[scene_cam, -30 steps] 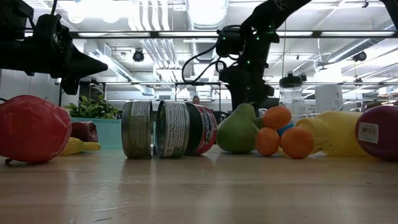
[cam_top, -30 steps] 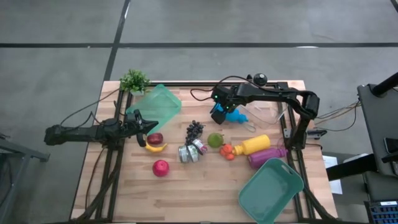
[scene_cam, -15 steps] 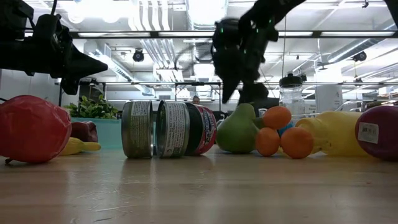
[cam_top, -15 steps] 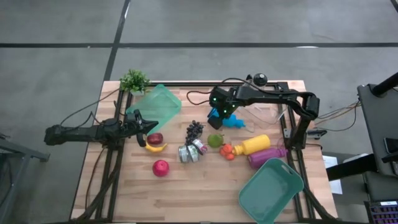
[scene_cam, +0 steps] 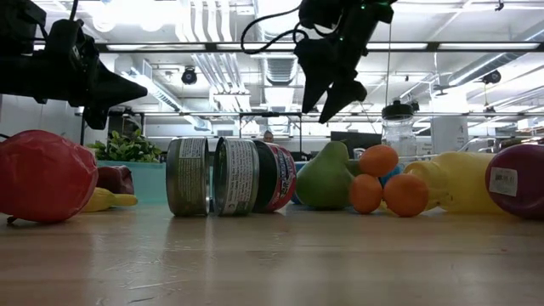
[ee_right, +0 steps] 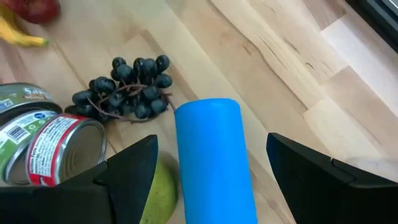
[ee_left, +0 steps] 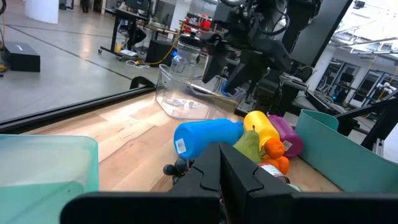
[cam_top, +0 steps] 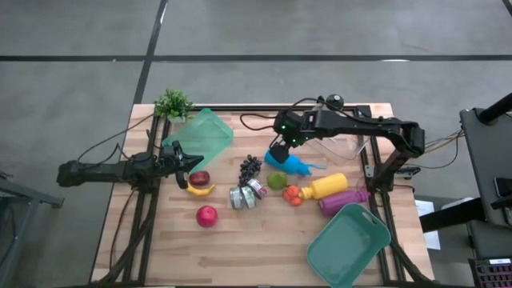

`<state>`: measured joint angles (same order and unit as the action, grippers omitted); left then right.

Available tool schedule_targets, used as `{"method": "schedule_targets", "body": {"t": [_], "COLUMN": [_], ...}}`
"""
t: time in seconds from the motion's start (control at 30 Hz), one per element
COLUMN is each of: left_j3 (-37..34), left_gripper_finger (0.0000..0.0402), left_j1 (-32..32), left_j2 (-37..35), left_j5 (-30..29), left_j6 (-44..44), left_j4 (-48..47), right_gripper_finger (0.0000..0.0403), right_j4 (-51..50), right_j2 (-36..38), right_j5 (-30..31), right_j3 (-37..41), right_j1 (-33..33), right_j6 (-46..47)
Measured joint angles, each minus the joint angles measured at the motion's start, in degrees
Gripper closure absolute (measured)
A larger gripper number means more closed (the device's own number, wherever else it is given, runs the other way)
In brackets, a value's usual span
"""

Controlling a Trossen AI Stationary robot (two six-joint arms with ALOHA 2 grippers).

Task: Pick & Place Food Item
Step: Put the blue water bottle into the transparent bin

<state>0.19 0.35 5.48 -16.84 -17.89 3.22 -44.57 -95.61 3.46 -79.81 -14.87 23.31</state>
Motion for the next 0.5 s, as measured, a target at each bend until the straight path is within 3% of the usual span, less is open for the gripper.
{"method": "schedule_targets", "body": {"t": [0.5], "left_j3": [0.0], "left_gripper_finger": [0.04], "left_j1": [0.0], "left_j2": [0.0], "left_j5": [0.0], "left_j6": [0.0], "left_j4": [0.0], "right_gripper_finger": [0.0104], "right_j4": [0.2], "right_j2": [-0.9], "right_j5": [-0.5], "right_j3": [0.6], "right_j1": [0.0], "right_j6": [0.3]}}
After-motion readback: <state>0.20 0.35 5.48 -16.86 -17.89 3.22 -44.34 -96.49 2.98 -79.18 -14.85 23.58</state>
